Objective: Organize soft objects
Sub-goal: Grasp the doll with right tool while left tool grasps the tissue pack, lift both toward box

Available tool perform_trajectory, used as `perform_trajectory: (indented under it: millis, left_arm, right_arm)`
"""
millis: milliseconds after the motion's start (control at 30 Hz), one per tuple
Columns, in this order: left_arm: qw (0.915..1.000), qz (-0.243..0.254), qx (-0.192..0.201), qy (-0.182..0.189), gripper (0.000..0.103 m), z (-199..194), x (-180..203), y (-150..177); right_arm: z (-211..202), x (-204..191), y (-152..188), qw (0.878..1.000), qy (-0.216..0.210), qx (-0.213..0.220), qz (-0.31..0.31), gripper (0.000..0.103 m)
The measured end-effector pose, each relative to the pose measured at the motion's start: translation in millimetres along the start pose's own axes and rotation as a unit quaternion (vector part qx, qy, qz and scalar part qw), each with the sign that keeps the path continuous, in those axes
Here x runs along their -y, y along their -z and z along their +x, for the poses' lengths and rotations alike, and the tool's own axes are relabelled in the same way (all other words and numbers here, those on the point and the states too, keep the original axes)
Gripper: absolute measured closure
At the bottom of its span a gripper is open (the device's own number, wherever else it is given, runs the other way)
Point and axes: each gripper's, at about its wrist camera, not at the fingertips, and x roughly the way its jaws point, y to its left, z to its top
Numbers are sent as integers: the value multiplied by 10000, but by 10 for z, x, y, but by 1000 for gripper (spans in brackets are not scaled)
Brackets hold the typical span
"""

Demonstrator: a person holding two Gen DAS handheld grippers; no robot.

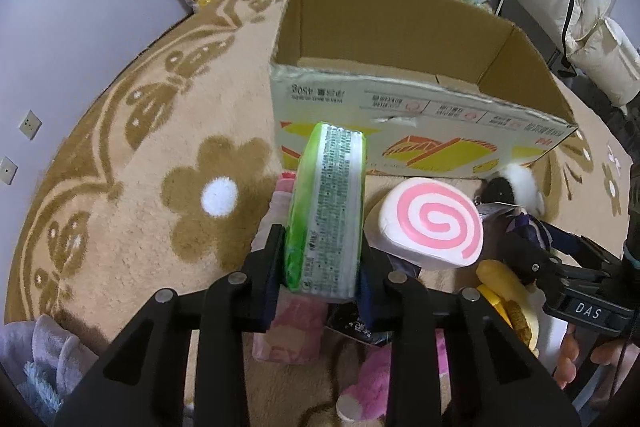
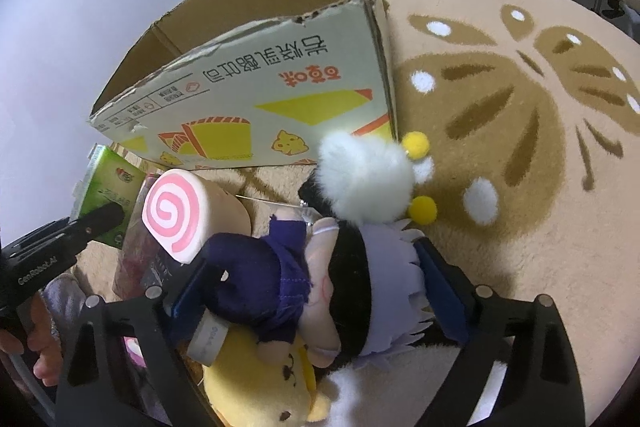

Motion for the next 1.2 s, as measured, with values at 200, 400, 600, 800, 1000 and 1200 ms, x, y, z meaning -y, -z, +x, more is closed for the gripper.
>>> perform_trajectory:
  millis: [200,400,600,800,1000,1200]
  left_arm:
    - [9997,-39,219,-37,74,-141,-46,14]
    - [9990,-115,430,-96,74,-286,-84,35]
    - [9947,-22,989,-265,74,-548,-67,41]
    - [9878,93,1546,-148,74,-759,-35,-23]
    - [9795,271,1983,-227,73,-876,16,-118]
    - [9728,564,2208,-407,73,-915,134,-283]
  right_arm:
    - [-121,9,4,9998,60,152,107,6]
    - [-388,-50,5,9988,85,488,45,6]
    - [-707,-180,20,9922,52,1217,-255,6]
    - [-943,-374,38,9843,34,1690,-517,6]
    - [-1134,-500,-64,9759,-26,2068,-695,6]
    - [-1176,-564,-207,9701,135,2222,-965,5]
